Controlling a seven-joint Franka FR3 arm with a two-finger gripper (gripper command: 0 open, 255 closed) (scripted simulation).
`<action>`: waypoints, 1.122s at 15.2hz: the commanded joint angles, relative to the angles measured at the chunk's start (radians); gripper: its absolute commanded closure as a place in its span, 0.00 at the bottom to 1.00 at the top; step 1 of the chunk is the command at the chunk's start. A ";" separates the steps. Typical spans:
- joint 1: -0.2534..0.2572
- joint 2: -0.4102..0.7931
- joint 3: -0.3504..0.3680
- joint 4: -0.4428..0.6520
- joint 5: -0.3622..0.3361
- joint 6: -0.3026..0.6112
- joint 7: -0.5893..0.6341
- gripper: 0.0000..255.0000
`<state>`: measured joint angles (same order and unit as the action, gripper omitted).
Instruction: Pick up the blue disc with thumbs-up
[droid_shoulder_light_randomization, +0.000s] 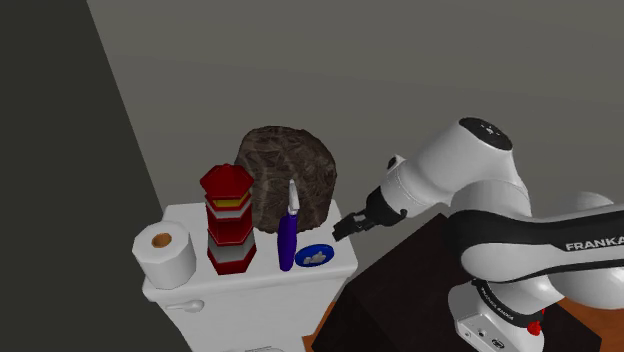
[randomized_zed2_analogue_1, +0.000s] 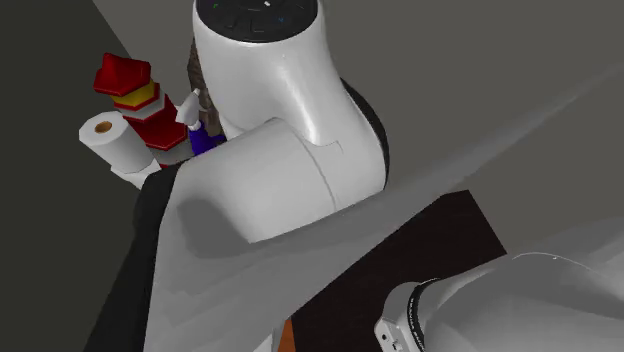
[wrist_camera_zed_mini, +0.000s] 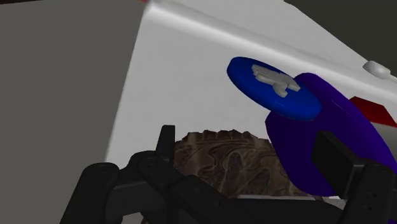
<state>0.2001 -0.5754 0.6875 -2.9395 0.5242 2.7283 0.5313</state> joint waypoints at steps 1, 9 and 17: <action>-0.058 0.108 0.108 0.014 -0.017 0.134 0.074 0.00; -0.480 0.314 0.547 0.045 -0.212 0.390 0.296 0.00; -0.662 0.343 0.717 0.044 -0.267 0.444 0.340 1.00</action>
<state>-0.4595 -0.2334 1.4016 -2.8961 0.2585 3.1714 0.8711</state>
